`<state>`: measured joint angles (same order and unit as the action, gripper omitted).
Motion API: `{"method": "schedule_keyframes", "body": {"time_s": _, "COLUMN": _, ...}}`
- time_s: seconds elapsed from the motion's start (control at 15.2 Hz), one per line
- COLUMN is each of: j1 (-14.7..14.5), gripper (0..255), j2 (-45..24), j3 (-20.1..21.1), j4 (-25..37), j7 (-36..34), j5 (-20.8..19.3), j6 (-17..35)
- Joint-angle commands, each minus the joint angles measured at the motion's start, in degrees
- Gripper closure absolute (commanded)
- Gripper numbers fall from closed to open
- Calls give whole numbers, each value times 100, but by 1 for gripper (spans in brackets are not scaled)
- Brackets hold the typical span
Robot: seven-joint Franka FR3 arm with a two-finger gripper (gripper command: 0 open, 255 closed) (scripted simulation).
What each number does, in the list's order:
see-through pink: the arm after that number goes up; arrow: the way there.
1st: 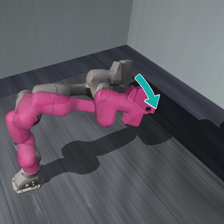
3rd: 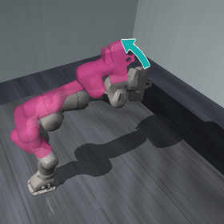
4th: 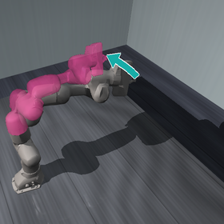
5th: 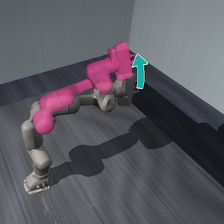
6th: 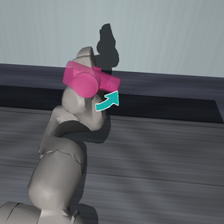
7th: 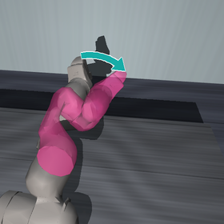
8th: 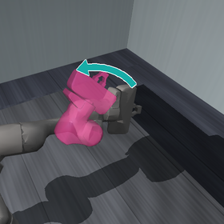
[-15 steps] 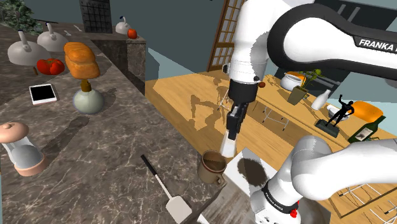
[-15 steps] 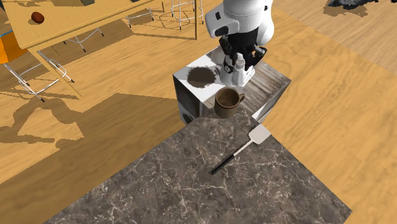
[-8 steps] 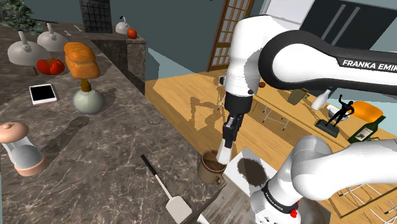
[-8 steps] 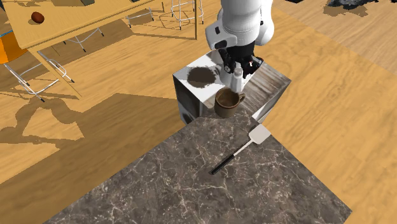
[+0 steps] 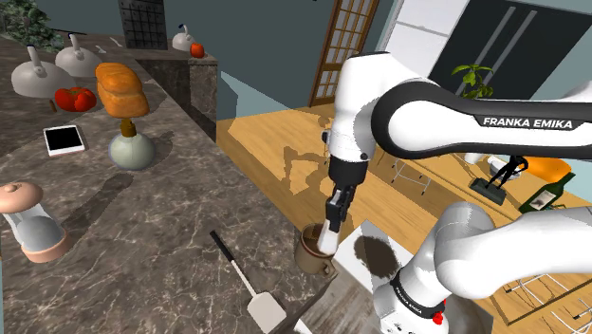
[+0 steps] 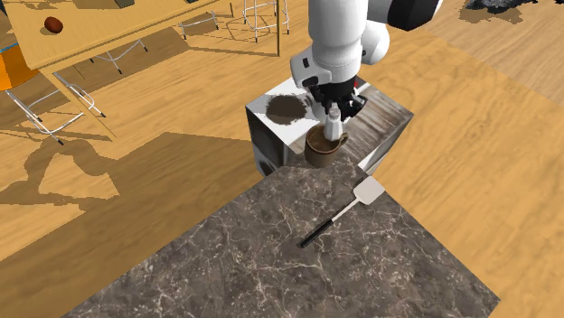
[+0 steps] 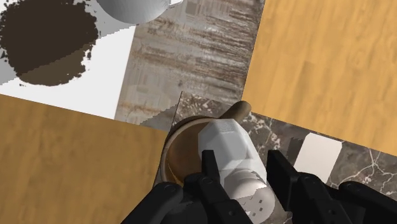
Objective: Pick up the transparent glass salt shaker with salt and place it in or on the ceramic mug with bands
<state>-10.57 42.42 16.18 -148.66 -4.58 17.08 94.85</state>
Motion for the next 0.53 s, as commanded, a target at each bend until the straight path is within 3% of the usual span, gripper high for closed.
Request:
{"method": "schedule_keyframes", "body": {"time_s": 0.0, "j1": -5, "gripper": 255, "j2": -4, "j3": 13, "j4": -40, "j7": 1, "j5": 13, "j6": 48}}
{"method": "schedule_keyframes", "body": {"time_s": 0.33, "j1": -5, "gripper": 255, "j2": -5, "j3": 13, "j4": -40, "j7": 1, "j5": 13, "j6": 48}}
{"method": "schedule_keyframes", "body": {"time_s": 0.4, "j1": -5, "gripper": 0, "j2": -5, "j3": 13, "j4": -40, "j7": 1, "j5": 13, "j6": 48}}
{"method": "schedule_keyframes", "body": {"time_s": 0.46, "j1": -5, "gripper": 0, "j2": -5, "j3": 13, "j4": -40, "j7": 1, "j5": 13, "j6": 48}}
